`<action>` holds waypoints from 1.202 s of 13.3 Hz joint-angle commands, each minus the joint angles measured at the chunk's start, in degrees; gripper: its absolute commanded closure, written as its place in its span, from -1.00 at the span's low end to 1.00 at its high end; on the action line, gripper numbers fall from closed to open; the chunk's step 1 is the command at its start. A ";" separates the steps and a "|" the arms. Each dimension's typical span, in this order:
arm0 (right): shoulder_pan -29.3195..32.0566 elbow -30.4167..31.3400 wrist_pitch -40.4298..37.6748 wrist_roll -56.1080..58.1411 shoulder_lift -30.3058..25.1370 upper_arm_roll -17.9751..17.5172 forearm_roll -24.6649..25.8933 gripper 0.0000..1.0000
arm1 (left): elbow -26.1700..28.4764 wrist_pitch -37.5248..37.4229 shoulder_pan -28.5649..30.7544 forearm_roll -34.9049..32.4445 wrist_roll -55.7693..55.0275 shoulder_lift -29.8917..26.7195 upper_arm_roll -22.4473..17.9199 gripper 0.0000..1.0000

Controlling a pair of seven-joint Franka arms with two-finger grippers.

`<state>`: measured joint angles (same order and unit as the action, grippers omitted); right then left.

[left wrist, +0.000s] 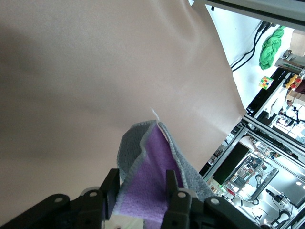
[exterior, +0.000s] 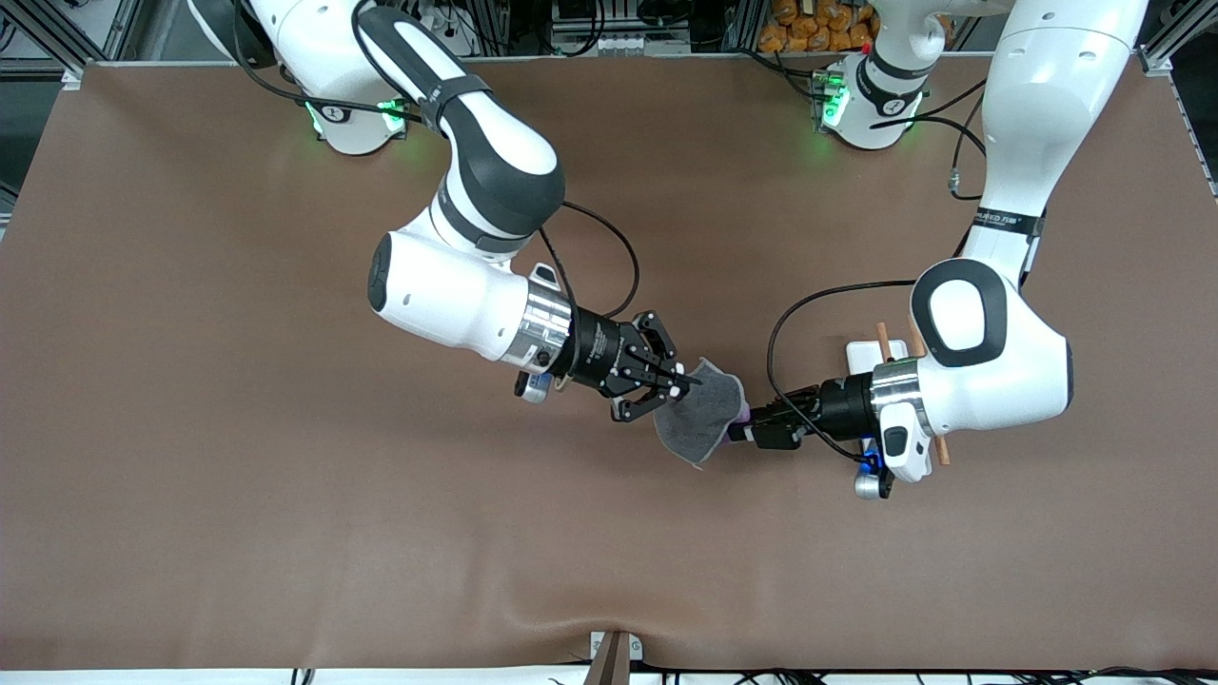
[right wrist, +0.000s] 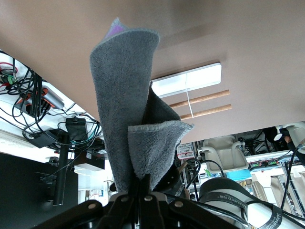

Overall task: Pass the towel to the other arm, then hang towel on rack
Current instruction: 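Grasp the towel's hanging edge with the left gripper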

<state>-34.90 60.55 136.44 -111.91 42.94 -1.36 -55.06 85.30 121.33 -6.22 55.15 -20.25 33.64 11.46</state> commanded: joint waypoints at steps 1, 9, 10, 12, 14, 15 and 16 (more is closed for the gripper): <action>-0.08 0.01 -0.39 -0.42 -0.66 0.31 -0.83 1.00 | -1.10 -0.22 -0.29 1.27 -0.23 0.46 -0.12 0.31; 0.27 0.01 -0.56 -0.33 -0.75 0.31 -0.75 1.00 | -1.10 -0.31 -0.02 0.57 0.30 -0.07 -0.21 1.00; 0.27 0.01 -0.65 -0.33 -0.75 0.31 -0.75 1.00 | -1.10 -0.39 0.24 0.48 0.30 -0.24 -0.30 1.00; 0.36 0.01 -0.65 -0.33 -0.75 0.31 -0.75 1.00 | -1.10 -0.83 0.77 -1.96 0.30 -1.29 -0.30 1.00; 0.44 0.01 -0.65 -0.33 -0.75 0.39 -0.75 0.73 | -1.10 -2.85 1.12 -6.96 0.21 -2.61 -0.56 1.00; 0.71 0.10 -0.83 -0.41 -0.84 0.31 -0.75 -0.51 | -1.10 -3.90 1.73 -9.08 0.21 -3.49 -0.65 1.00; 0.71 0.10 -1.96 -0.50 -0.93 0.57 -0.57 -1.00 | -1.10 -5.04 2.08 -10.84 0.21 -3.84 -0.65 1.00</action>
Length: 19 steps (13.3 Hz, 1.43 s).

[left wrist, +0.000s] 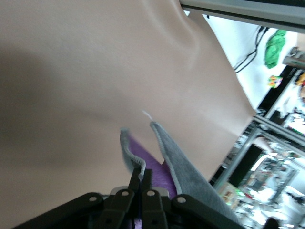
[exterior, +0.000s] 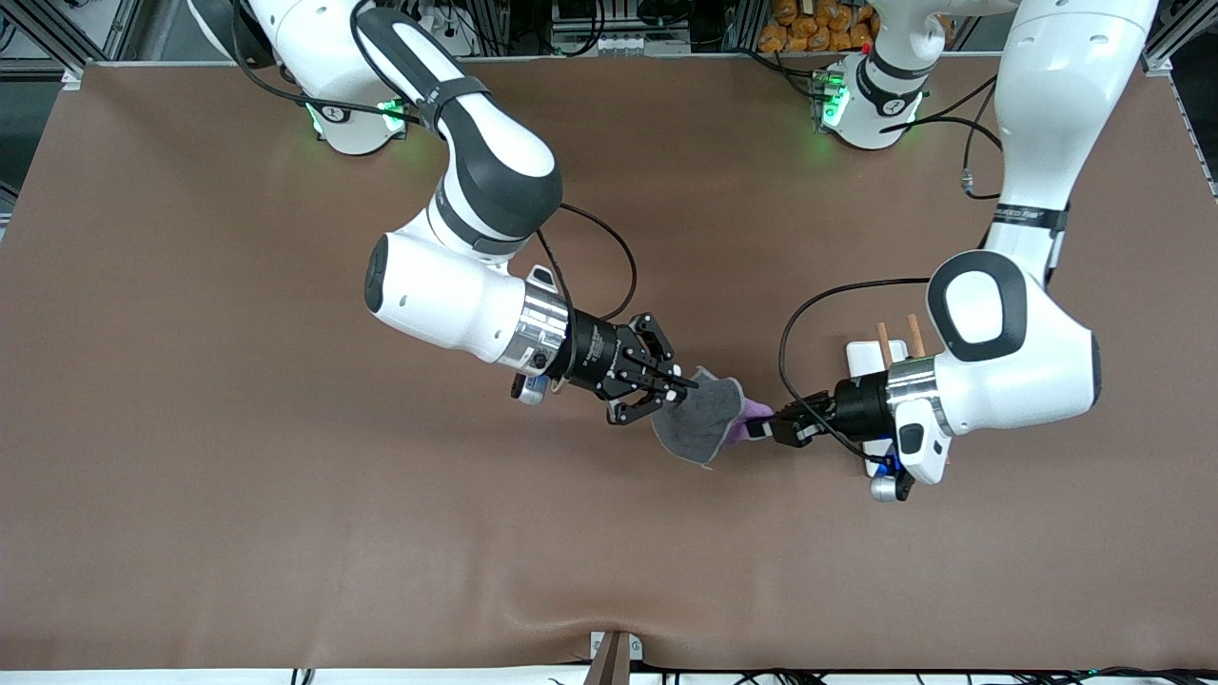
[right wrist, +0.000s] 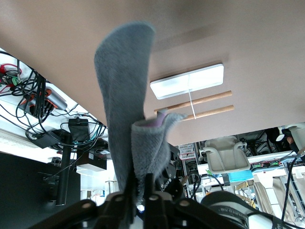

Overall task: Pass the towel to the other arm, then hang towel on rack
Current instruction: 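Open the right gripper and withdraw while the left gripper holds towel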

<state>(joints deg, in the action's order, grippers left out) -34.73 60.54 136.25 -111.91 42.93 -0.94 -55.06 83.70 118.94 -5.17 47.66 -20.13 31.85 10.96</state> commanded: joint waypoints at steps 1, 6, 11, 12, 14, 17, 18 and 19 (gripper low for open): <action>0.63 0.10 -3.87 -0.42 -0.92 0.33 -0.40 -1.00 | 0.50 -3.88 1.47 -5.19 0.09 -2.41 -0.23 1.00; 2.73 0.19 -8.89 -0.33 -2.85 0.77 2.41 -1.00 | 0.41 -8.27 1.65 -17.05 0.00 -5.22 -0.50 1.00; 5.10 0.19 -14.61 -0.06 -3.82 0.94 4.53 -1.00 | 0.50 -13.46 2.36 -28.75 4.91 -6.54 -0.50 1.00; 5.63 0.19 -14.70 0.02 -4.78 0.86 4.79 -1.00 | 0.50 -14.60 2.88 -30.33 6.84 -6.54 -0.50 1.00; 6.60 0.19 -15.31 0.72 -5.92 0.59 7.76 -1.00 | 0.41 -16.89 3.50 -33.85 9.83 -6.63 -0.50 1.00; 7.48 0.19 -22.15 5.63 -7.07 0.85 9.79 -1.00 | 0.41 -19.79 5.42 -36.24 16.85 -7.51 -0.50 1.00; 8.18 0.19 -24.43 7.22 -7.68 0.77 10.67 -1.00 | 0.41 -20.58 6.13 -36.33 19.75 -7.94 -0.50 1.00; 8.45 0.19 -26.54 9.49 -8.47 0.77 12.33 -1.00 | 0.41 -20.94 6.31 -36.41 23.87 -8.38 -0.59 1.00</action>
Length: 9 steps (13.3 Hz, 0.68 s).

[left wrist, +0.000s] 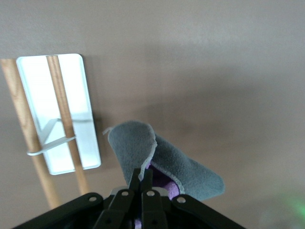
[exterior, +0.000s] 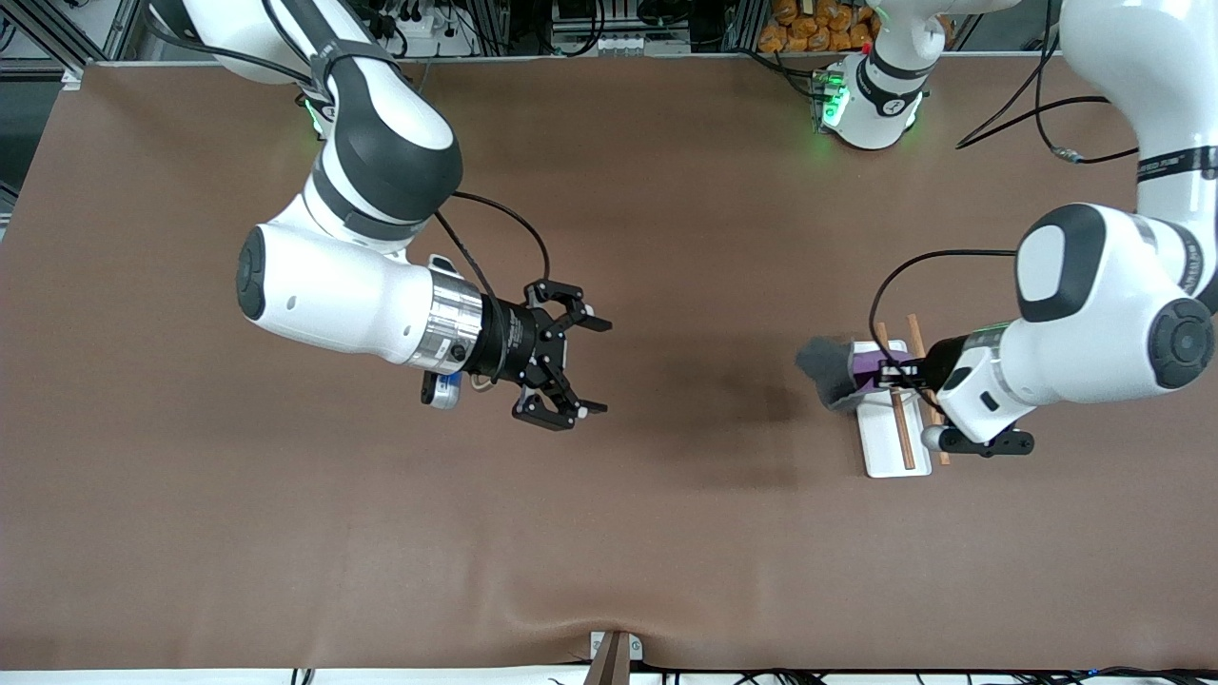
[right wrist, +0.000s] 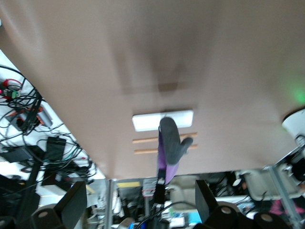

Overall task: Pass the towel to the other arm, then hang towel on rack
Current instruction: 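Open the right gripper and withdraw while the left gripper holds towel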

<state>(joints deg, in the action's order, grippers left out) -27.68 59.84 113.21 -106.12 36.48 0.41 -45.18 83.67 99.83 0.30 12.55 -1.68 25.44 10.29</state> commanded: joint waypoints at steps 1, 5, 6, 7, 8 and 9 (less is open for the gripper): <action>1.83 0.98 -5.79 5.90 -2.55 -0.58 4.82 -1.00 | 0.44 -2.44 0.93 -2.61 10.60 -2.06 0.08 1.00; 1.93 0.98 -14.05 12.50 -3.61 -0.67 12.82 -1.00 | 0.44 -3.94 0.66 -8.07 20.92 -3.29 0.70 1.00; 1.93 0.98 -16.94 16.00 -4.31 -0.67 15.54 -1.00 | 0.44 -4.29 0.75 -8.07 23.37 -3.46 0.53 1.00; 2.01 1.07 -19.93 20.21 -5.01 -0.67 17.65 -1.00 | 0.44 -4.30 0.75 -8.07 27.13 -3.81 0.26 1.00; 2.80 1.25 -23.27 23.56 -5.71 -0.59 18.46 -1.00 | 0.44 -4.56 0.84 -8.07 30.65 -3.99 0.26 1.00; 4.54 1.25 -26.35 26.90 -5.98 -0.58 18.73 -1.00 | 0.44 -5.52 0.84 -8.07 32.95 -4.08 0.26 1.00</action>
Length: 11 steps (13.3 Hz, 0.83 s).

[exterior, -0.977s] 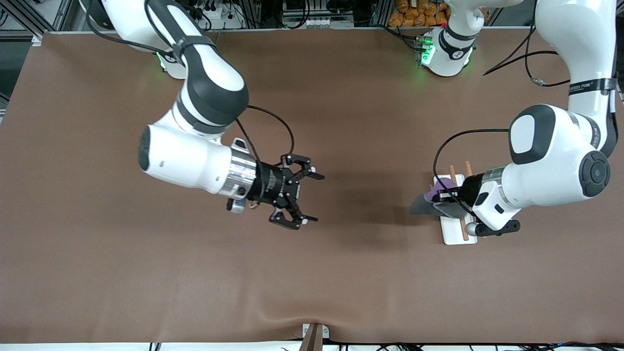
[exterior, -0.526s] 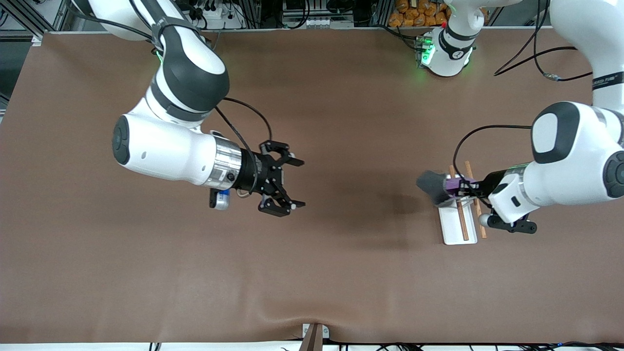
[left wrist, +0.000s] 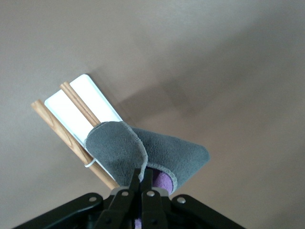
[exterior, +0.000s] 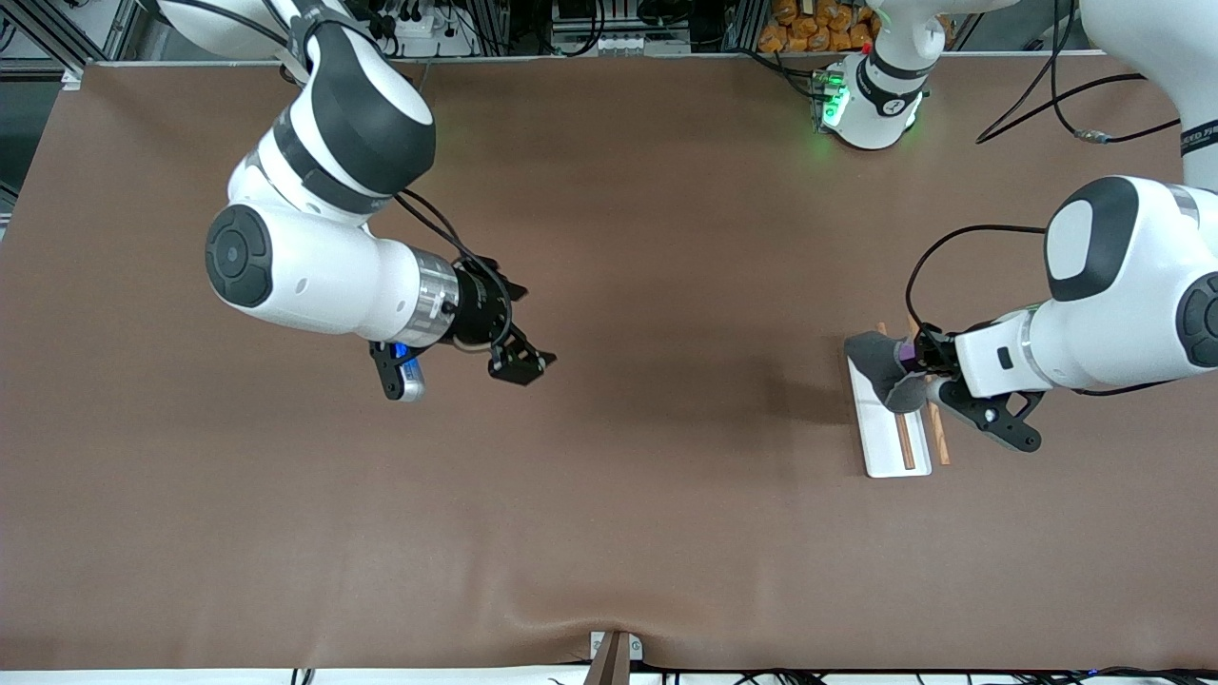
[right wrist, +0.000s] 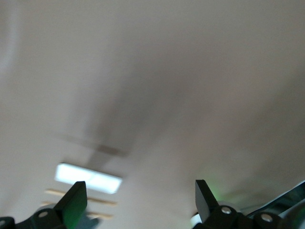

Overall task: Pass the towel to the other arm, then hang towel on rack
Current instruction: 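Lower the towel over the wooden dowels with the left gripper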

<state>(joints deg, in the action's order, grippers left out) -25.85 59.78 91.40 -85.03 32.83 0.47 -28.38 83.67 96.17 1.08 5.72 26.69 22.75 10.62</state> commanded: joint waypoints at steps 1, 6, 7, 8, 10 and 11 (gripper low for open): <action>4.30 1.30 -6.65 9.15 -2.86 -0.65 2.01 -1.00 | 0.45 -2.13 0.06 -1.24 6.77 -1.48 0.10 1.00; 11.51 1.47 -15.97 25.15 -4.18 -0.65 4.02 -1.00 | 0.45 -2.31 -0.55 -0.80 11.71 -2.45 2.73 1.00; 12.66 1.47 -16.86 27.52 -4.35 -0.65 4.55 -1.00 | 0.45 -2.31 -0.64 -1.06 11.80 -2.36 3.26 1.00; 13.71 1.47 -17.73 29.72 -4.53 -0.65 5.43 -1.00 | 0.45 -2.31 -0.55 -1.15 11.89 -2.19 3.35 1.00; 16.00 1.47 -18.80 36.39 -4.79 -0.65 7.62 -1.00 | 0.45 -2.22 -0.55 -1.15 14.69 -1.31 3.27 1.00; 17.57 1.47 -19.23 41.21 -4.97 -0.65 9.63 -1.00 | 0.45 -1.96 -0.46 -1.07 15.14 -0.35 3.27 1.00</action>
<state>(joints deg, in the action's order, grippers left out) -10.95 59.78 73.05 -50.59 29.92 0.77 -22.01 84.10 94.57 0.31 5.72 39.64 21.57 13.82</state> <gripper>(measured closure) 0.000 0.974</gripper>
